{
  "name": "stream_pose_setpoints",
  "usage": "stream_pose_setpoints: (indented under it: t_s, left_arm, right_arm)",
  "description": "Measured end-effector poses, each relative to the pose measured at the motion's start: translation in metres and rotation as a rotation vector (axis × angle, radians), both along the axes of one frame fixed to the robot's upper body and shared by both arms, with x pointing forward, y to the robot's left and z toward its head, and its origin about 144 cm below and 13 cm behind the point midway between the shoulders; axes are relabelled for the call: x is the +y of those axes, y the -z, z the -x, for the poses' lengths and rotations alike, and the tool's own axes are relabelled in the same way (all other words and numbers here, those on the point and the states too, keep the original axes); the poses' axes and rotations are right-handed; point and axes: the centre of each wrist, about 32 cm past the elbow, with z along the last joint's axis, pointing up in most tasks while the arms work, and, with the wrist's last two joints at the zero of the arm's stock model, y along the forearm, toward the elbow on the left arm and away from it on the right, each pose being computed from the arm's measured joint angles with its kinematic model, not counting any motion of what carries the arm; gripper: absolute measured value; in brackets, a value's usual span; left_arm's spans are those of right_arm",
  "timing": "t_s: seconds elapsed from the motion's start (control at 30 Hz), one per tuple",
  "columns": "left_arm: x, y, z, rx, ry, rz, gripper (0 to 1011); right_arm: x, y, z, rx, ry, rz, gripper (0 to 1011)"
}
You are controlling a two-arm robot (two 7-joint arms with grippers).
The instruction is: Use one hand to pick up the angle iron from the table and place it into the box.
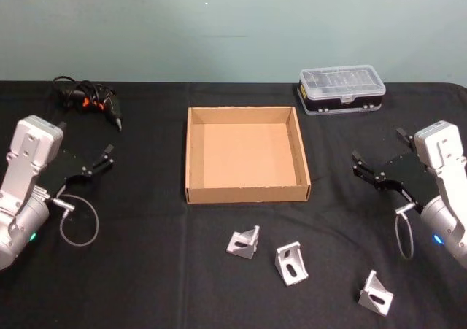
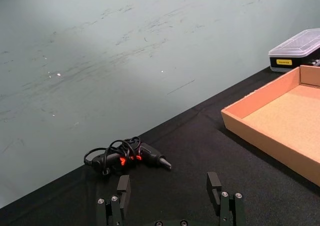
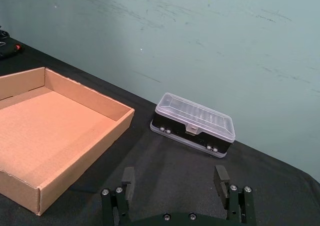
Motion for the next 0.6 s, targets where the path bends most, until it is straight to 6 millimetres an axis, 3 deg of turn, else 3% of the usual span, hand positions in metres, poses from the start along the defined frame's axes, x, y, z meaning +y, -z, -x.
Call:
stream_pose_setpoints:
  t_s: [0.6]
  left_arm:
    - [0.0,0.0,0.0,0.0,0.0,0.0,1000]
  right_arm:
    - [0.0,0.0,0.0,0.0,0.0,0.0,1004]
